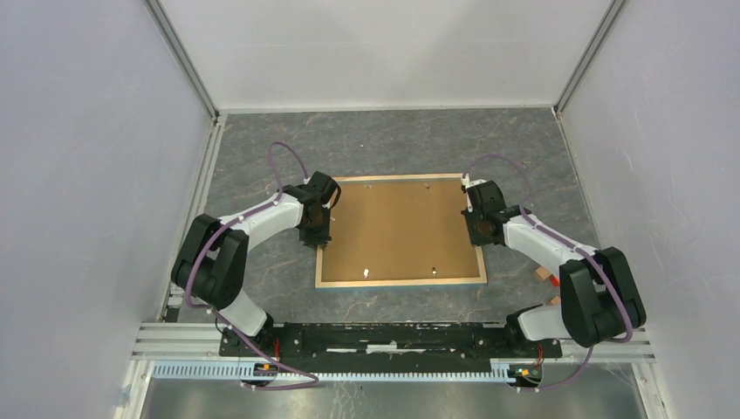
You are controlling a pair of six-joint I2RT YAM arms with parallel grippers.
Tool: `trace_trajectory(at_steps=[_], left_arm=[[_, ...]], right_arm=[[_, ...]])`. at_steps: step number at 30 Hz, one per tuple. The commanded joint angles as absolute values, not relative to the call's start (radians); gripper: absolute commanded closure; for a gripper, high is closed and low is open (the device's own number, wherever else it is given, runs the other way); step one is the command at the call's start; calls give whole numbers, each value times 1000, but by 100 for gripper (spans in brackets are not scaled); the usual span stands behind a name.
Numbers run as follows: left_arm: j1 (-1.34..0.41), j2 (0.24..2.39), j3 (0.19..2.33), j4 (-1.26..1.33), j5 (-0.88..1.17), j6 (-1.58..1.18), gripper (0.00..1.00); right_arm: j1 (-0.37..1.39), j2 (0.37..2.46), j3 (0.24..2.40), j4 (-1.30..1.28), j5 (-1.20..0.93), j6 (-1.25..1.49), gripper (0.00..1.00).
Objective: Put the photo into the frame
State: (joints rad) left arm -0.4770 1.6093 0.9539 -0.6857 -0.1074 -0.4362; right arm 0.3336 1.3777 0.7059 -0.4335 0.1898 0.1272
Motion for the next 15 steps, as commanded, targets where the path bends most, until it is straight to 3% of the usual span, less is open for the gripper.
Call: trace_trajectory(at_steps=[1, 10, 15], left_arm=[[-476, 1640, 956, -696, -132, -405, 82], [-476, 1634, 955, -698, -136, -403, 83], [-476, 1625, 951, -698, -140, -403, 84]], right_arm=[[342, 1350, 693, -357, 181, 104, 97], [342, 1257, 767, -484, 119, 97, 64], [342, 1275, 764, -470, 85, 80, 51]])
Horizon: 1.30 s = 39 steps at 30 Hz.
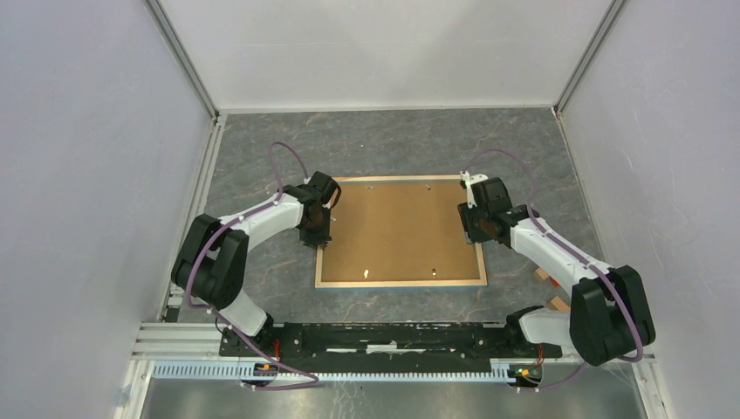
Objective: Put the photo into the frame
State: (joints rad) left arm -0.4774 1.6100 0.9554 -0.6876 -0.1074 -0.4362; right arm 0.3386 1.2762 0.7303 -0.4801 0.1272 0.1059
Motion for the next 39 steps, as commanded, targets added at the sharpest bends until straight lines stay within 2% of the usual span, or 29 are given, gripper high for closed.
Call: trace_trajectory(at_steps=[1, 7, 24, 32, 39], left_arm=[[-476, 1624, 951, -697, -140, -403, 84], [-476, 1622, 952, -698, -136, -403, 85], [-476, 1626, 954, -696, -131, -402, 88], [-476, 1628, 953, -696, -130, -402, 89], [-476, 1628, 954, -696, -130, -403, 89]], right_arm=[[342, 1287, 764, -468, 80, 77, 51], [341, 1343, 753, -453, 106, 56, 52], [342, 1435, 720, -414, 164, 45, 68], [345, 1458, 697, -384, 200, 60, 65], [358, 1482, 669, -341, 263, 105, 69]])
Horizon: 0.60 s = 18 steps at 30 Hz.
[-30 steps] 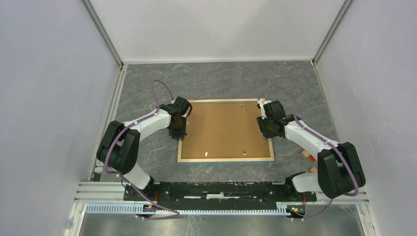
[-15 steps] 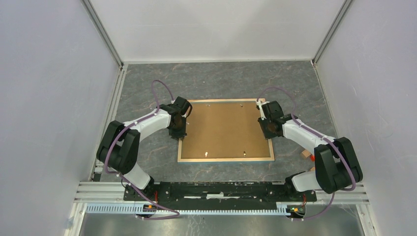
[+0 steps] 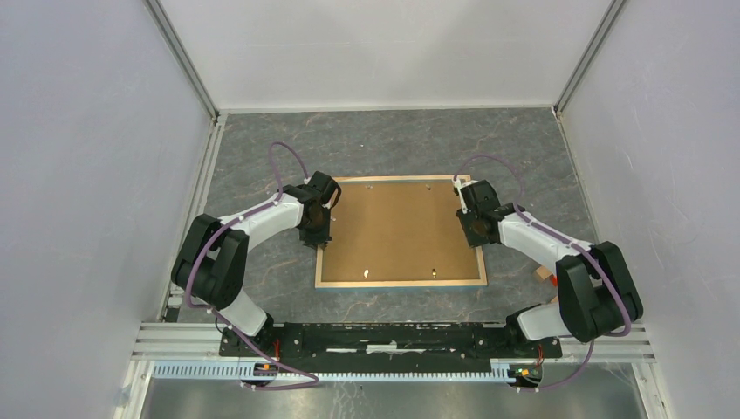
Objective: Put the photo into the frame
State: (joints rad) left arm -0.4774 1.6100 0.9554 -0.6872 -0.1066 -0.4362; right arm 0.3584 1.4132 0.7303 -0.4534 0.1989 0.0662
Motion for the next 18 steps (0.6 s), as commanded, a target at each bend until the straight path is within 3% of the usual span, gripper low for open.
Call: trace_trajectory(at_steps=[1, 18], left_arm=[[-476, 1628, 953, -696, -129, -403, 89], [-476, 1633, 948, -701, -145, -406, 91]], right_arm=[[360, 1485, 663, -333, 280, 122, 70], [394, 1555, 609, -248, 420, 122, 100]])
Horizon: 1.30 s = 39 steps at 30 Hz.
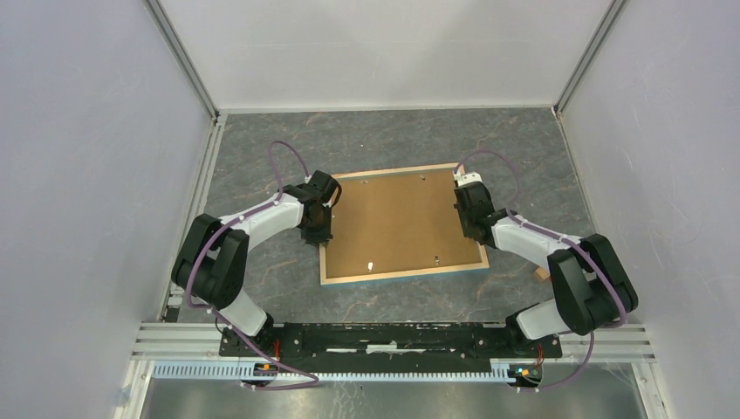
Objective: Put the photo into the frame
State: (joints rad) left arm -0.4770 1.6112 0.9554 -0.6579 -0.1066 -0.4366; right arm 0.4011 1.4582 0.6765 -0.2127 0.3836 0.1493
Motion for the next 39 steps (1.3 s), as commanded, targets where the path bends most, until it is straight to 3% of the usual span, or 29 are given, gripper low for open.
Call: trace_trajectory(at_steps=[1, 10, 11, 14, 18, 24, 31, 39], left_arm=[[-476, 1632, 948, -701, -149, -406, 91], [-476, 1638, 951, -700, -140, -407, 92], [-476, 1640, 947, -701, -136, -407, 92], [-476, 1640, 938, -701, -117, -420, 92], [-476, 1618, 912, -686, -87, -454, 90], [-476, 1580, 835, -631, 36, -533, 79], [-533, 1539, 731, -555, 145, -626, 70], [-869, 1480, 723, -428, 209, -858, 65]], right_arm=[[395, 1545, 604, -240, 420, 109, 100], [400, 1485, 655, -249, 239, 52, 99], [400, 1473, 675, -271, 223, 64, 94], [397, 1410, 701, -305, 225, 114, 57], [358, 1344, 696, -289, 205, 179, 36], [253, 1410, 678, -204, 80, 254, 27], [227, 1572, 764, -94, -153, 278, 28], [297, 1783, 1097, -150, -306, 199, 25]])
